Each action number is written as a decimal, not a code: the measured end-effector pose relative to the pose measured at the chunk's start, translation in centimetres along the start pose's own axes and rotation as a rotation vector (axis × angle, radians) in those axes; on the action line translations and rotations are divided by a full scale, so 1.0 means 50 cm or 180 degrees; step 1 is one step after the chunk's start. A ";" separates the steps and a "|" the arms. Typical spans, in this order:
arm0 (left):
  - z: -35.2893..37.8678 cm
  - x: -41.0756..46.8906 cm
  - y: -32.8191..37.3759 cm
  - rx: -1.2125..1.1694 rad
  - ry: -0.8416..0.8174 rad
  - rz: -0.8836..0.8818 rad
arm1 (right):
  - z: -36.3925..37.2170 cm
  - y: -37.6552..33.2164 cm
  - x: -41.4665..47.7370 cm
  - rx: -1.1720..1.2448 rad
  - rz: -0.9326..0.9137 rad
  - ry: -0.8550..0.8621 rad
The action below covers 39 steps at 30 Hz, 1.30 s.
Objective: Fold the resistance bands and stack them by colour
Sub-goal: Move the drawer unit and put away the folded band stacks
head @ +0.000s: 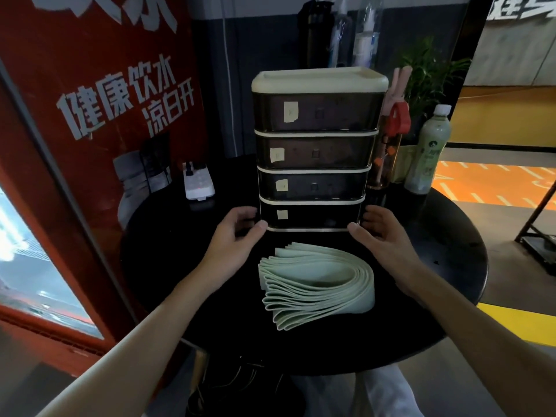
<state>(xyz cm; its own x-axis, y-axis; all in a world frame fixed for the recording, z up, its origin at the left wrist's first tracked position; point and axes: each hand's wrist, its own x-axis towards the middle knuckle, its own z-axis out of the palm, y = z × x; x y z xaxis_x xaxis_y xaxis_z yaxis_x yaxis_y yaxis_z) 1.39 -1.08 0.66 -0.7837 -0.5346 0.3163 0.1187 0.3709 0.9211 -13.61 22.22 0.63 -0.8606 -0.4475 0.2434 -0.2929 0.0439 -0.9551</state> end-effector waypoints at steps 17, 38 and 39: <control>0.053 0.118 -0.050 0.0476 -0.0144 -0.0143 | 0.046 0.056 0.140 -0.0339 -0.0174 -0.0195; 0.011 0.048 -0.022 0.0476 0.0106 -0.0344 | -0.014 0.026 0.052 -0.0754 -0.0112 -0.0163; 0.010 0.038 -0.018 0.0501 0.0063 -0.0345 | -0.017 0.024 0.043 -0.0750 -0.0112 -0.0159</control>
<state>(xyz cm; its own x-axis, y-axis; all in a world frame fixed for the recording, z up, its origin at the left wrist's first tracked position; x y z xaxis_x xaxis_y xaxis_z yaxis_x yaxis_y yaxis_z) -0.51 -2.07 0.34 -0.7744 -0.5921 0.2228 -0.0638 0.4236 0.9036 -16.17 22.04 0.18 -0.8281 -0.4958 0.2616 -0.4166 0.2319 -0.8790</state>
